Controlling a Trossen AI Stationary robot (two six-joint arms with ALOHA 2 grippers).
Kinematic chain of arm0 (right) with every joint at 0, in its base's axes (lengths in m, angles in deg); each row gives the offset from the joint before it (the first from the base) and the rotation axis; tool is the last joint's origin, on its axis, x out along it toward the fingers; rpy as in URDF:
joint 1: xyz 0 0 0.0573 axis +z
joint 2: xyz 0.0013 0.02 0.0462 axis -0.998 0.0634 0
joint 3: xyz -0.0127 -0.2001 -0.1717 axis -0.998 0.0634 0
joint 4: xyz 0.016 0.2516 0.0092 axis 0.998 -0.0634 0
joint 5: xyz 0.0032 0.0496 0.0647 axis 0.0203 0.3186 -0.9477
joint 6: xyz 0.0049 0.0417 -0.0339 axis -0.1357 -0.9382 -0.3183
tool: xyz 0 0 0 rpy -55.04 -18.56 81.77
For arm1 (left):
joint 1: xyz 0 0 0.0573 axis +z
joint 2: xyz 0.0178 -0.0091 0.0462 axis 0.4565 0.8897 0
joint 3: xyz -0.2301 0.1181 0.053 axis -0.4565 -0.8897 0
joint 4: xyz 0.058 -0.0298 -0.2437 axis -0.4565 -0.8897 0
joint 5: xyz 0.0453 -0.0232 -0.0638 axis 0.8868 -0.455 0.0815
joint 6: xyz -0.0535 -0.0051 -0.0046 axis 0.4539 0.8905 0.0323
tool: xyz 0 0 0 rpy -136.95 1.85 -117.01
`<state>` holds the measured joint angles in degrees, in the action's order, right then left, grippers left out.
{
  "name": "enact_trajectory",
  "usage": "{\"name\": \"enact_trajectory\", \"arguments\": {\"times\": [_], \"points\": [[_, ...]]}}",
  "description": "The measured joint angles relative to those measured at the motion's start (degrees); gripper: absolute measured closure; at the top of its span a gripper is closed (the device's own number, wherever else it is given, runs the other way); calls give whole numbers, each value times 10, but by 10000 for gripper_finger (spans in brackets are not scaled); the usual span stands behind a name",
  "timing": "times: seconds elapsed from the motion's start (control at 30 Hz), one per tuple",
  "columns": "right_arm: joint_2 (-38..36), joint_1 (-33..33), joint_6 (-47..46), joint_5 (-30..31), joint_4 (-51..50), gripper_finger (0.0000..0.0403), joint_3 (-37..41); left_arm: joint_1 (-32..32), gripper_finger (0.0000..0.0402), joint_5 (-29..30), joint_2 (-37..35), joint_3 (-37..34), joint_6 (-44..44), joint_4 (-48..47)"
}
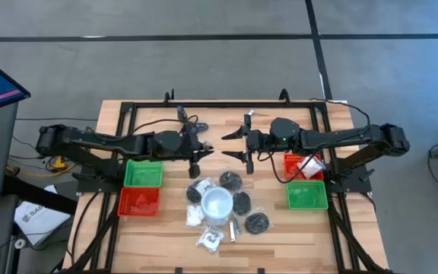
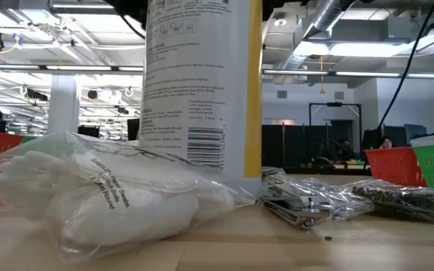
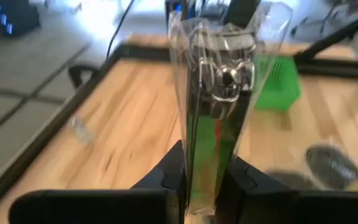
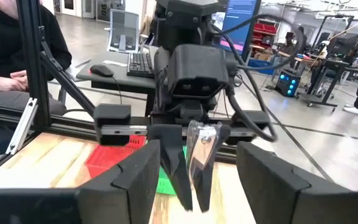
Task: Pick & Place Travel size toiletries
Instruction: Put the silver nail cutter into the left green bin
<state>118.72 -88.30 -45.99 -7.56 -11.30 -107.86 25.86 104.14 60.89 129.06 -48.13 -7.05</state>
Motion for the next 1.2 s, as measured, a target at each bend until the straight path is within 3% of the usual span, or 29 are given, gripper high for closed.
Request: {"name": "enact_trajectory", "arguments": {"times": [0.17, 0.8, 1.2], "points": [[0, 0, 0, 0, -2, 196, 0, -9, 365, 34, -38, 0, 52, -110], [0, 0, 0, 0, -22, 207, 0, -29, 366, 31, -92, 0, 293, -481], [0, 0, 0, 0, -27, 210, 0, -44, 364, -47, -91, -2, 383, -593]]}}
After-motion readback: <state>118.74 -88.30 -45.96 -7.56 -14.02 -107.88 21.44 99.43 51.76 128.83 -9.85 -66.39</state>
